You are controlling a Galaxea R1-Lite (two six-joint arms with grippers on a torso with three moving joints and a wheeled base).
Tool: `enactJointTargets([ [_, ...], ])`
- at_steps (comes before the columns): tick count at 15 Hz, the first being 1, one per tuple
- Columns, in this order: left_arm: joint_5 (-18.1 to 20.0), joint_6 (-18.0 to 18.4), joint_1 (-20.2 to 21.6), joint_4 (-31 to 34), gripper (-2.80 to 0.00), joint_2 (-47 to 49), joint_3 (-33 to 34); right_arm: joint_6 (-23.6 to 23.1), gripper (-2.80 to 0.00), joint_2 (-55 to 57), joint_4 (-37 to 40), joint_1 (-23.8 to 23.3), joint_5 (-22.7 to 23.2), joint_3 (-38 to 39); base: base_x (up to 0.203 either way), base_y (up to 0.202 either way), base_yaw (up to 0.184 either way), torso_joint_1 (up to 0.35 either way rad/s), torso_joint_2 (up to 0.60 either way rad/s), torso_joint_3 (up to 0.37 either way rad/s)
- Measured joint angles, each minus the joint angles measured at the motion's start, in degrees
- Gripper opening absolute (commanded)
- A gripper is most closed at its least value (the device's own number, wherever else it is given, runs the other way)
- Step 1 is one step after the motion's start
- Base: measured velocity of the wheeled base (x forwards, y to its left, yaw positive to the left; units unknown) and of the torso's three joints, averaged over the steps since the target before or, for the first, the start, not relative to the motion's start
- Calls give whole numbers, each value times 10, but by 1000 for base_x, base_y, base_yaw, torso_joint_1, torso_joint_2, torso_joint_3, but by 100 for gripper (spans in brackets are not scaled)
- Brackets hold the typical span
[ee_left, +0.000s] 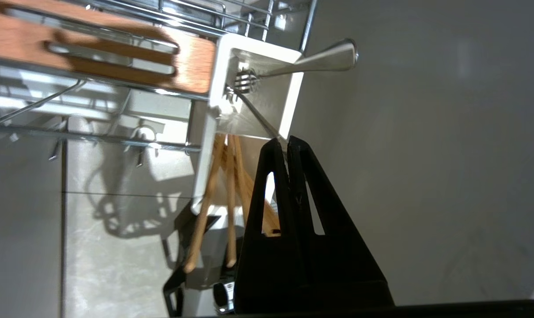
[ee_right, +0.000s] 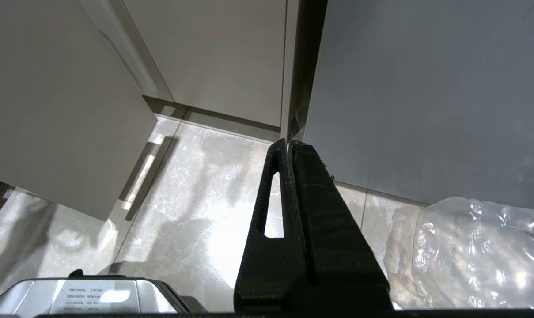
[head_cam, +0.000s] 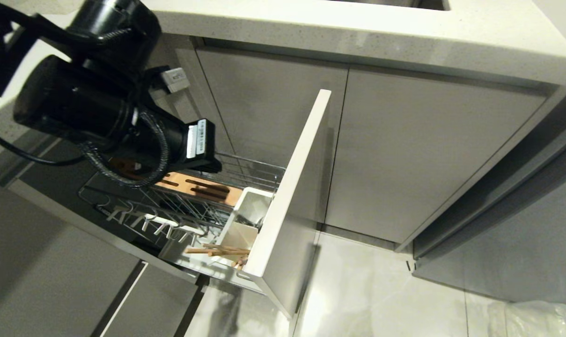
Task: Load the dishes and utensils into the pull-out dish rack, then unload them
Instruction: Take the fork out of the cupboard
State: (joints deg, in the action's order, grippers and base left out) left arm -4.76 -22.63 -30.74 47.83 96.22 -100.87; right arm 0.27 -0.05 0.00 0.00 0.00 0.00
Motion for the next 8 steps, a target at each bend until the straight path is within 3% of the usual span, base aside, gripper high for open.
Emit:
enactJointTargets([
  [4,-16,3,-35,-13,-280,53,-34,0,-280,0,0,0,0,0,0,0,0,0,0,0],
  [8,-18,-6,-43,-24,-280,79,-51,0,-280,0,0,0,0,0,0,0,0,0,0,0],
])
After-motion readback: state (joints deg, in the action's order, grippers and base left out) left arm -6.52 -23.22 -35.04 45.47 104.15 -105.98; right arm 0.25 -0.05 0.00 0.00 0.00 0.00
